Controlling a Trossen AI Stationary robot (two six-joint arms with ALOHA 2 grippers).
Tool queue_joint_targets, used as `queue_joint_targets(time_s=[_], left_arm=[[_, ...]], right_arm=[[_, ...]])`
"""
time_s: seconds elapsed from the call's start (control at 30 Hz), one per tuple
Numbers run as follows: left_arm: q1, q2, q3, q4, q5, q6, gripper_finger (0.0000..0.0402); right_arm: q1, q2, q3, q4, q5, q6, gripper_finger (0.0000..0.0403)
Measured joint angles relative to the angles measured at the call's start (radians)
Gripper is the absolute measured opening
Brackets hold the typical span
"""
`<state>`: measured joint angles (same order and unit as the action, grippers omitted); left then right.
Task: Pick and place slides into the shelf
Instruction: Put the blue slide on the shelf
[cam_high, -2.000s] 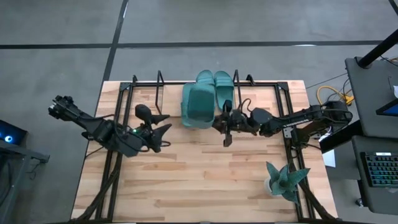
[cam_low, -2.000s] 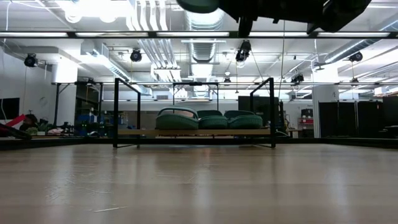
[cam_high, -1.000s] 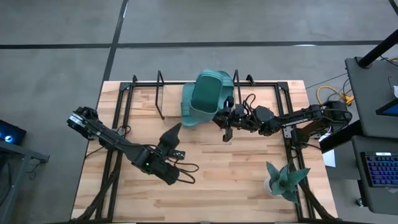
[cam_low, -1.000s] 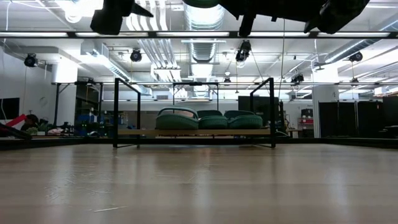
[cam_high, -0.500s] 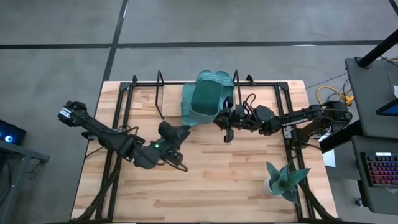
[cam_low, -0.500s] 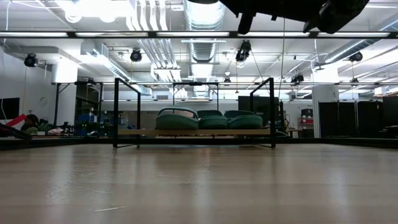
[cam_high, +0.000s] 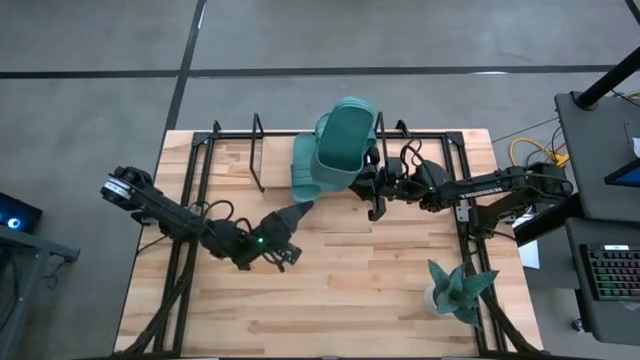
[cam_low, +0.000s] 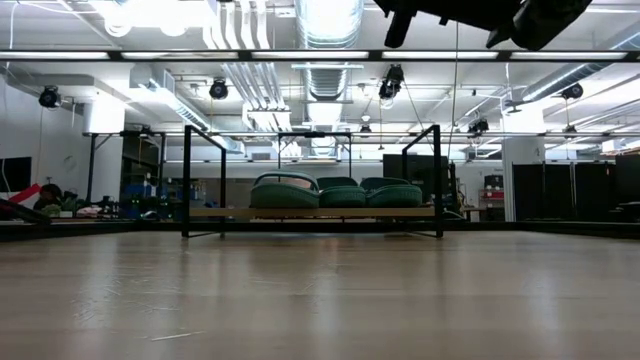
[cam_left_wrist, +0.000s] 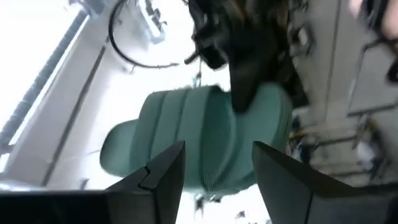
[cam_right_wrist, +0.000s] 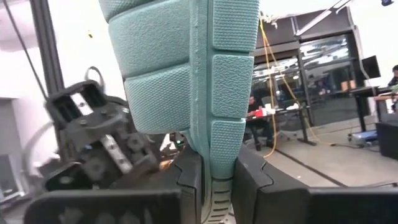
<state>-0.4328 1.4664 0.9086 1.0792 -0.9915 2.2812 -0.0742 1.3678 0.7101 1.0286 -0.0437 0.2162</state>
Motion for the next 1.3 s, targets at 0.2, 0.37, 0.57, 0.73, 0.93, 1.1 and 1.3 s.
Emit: queue_joint_targets(time_s=[0.2, 0.37, 0.57, 0.73, 0.93, 1.1, 1.3], left_arm=[[0.062, 0.006, -0.033, 0.077, 0.001, 0.118, 0.0171], [0.077, 0.006, -0.033, 0.082, 0.006, 0.115, 0.0171], [0.106, 0.011, -0.032, 0.080, 0.054, 0.110, 0.0171], [0.151, 0.043, -0.033, 0.083, 0.070, 0.115, 0.0171], [0.184, 0.102, -0.028, 0.149, 0.165, 0.118, 0.0171], [0.192, 0.137, -0.015, 0.242, 0.176, 0.160, 0.0171], [0.204, 0.149, -0.014, 0.255, 0.194, 0.162, 0.0171]], right_arm=[[0.000, 0.000, 0.000, 0.004, -0.019, 0.013, 0.0039], [0.000, 0.000, 0.000, 0.007, -0.019, 0.013, 0.0039], [0.000, 0.000, 0.000, 0.017, -0.019, 0.013, 0.0039], [0.000, 0.000, 0.000, 0.027, -0.019, 0.016, 0.0039], [-0.001, 0.000, 0.000, 0.023, -0.028, 0.017, 0.0039], [0.000, 0.000, 0.000, 0.021, -0.035, 0.017, 0.0039], [-0.001, 0.000, 0.000, 0.020, -0.035, 0.017, 0.0039]])
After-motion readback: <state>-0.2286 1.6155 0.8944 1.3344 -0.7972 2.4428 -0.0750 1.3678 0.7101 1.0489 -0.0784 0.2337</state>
